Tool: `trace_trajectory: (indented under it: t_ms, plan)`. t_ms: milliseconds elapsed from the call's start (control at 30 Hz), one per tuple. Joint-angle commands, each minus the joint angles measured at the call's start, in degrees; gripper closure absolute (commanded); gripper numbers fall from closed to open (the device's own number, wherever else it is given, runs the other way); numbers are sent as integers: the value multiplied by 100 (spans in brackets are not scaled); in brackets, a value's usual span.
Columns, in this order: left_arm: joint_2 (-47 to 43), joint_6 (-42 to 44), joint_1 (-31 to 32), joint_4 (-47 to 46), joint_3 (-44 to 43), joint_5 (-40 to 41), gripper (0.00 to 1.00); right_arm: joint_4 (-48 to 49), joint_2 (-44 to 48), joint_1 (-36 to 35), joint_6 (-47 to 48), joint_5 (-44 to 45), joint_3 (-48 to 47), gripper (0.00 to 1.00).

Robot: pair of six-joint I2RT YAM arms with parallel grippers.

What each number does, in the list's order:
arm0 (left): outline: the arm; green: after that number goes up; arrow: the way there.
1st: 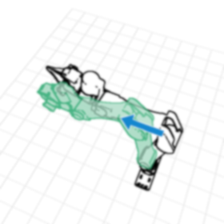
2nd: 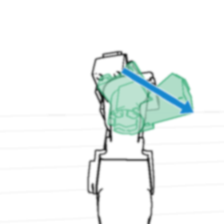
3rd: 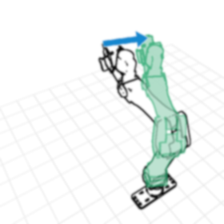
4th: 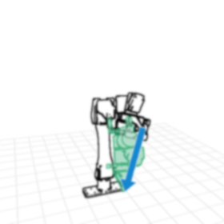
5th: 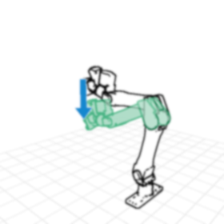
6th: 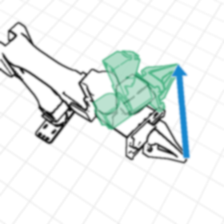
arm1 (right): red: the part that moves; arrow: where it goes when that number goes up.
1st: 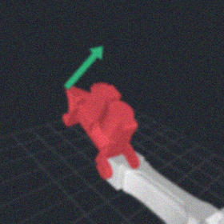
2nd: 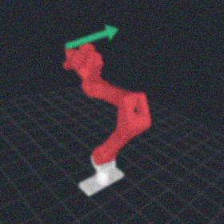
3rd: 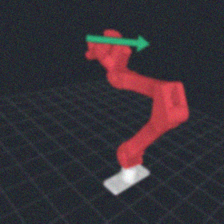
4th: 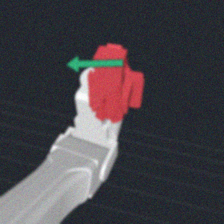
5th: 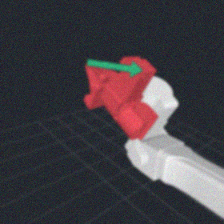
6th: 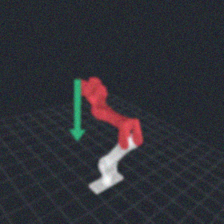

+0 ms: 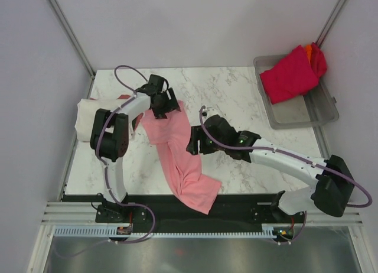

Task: Fold and stack the t-shirts
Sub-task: Fold the tshirt

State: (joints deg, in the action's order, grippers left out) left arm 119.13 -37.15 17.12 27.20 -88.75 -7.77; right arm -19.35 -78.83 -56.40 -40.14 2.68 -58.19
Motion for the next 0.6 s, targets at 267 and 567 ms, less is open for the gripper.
trace_trajectory:
  t_ms: [267, 567]
  plan:
    - [-2367, 15, -86, 39, 936, 451, 14, 466, -1581, 2370, 1245, -2156, -1465, 36]
    - [-4326, 23, -122, 136, 2527, 338, 14, 329, -4304, 3249, 1245, -3789, -3495, 40]
